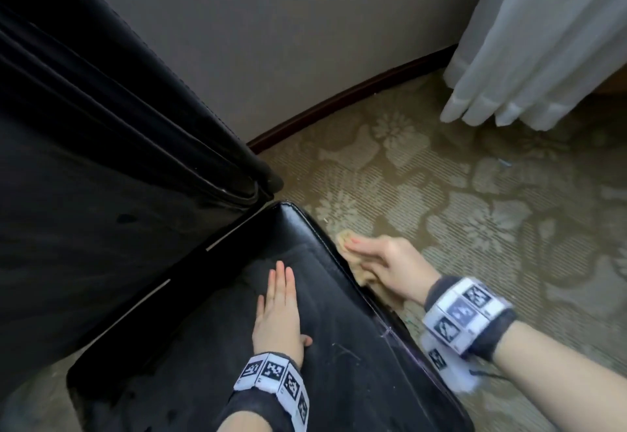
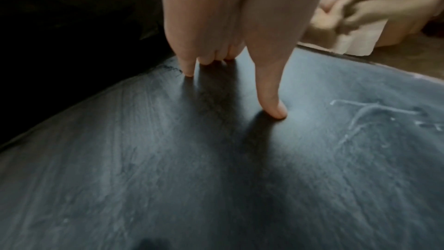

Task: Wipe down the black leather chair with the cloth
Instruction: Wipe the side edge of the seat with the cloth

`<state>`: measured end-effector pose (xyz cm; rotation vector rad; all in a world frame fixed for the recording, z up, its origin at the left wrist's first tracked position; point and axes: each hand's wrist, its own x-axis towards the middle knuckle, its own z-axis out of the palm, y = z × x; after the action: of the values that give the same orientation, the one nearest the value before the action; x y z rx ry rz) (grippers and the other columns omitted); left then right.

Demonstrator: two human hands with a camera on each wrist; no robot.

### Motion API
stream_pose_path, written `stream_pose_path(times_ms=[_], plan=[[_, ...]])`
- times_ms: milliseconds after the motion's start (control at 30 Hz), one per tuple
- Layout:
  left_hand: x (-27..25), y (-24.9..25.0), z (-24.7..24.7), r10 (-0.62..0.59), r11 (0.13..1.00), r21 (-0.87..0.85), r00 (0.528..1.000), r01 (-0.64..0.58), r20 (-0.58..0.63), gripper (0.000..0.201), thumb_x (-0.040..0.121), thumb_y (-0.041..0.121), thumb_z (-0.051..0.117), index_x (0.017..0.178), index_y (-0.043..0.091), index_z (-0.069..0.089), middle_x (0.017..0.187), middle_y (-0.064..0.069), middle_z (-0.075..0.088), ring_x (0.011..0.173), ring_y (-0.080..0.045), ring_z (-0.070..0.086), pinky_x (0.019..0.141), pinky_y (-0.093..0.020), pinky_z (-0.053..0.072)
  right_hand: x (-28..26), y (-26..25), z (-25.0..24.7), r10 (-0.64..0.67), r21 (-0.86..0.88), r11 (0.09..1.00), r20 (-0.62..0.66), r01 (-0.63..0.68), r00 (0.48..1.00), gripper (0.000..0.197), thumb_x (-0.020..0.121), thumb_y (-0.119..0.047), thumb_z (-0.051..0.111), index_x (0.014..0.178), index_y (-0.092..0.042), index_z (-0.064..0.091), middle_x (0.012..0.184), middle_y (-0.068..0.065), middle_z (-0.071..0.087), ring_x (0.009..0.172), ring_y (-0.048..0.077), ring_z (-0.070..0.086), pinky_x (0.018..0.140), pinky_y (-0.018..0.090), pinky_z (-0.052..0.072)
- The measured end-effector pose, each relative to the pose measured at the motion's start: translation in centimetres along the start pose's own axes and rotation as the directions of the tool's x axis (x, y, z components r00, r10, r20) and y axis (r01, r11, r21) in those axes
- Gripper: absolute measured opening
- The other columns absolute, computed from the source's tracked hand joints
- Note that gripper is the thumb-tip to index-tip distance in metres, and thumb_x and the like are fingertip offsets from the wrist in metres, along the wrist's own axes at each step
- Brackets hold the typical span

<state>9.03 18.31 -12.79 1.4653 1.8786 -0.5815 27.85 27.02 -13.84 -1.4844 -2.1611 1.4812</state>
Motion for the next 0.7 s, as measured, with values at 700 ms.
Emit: stream_pose_path(times_ms=[700], plan=[[0.0, 0.2, 0.5, -0.031, 0.999, -0.031, 0.999, 0.030, -0.035, 0.113, 0.077, 0.024, 0.073, 0.146, 0.013, -0.016, 0.153, 0.001, -0.028, 0.143, -0.014, -0.019, 0.119, -0.035, 0.007, -5.0, 3.2, 2.4, -0.184, -0.040, 0.983, -0.092, 0.181, 0.979, 0.055, 0.081, 0.002, 0.059, 0.131, -0.021, 0.049, 0.134, -0.010, 0.049, 0.122, 0.010, 0.050, 0.107, 0.007, 0.024]])
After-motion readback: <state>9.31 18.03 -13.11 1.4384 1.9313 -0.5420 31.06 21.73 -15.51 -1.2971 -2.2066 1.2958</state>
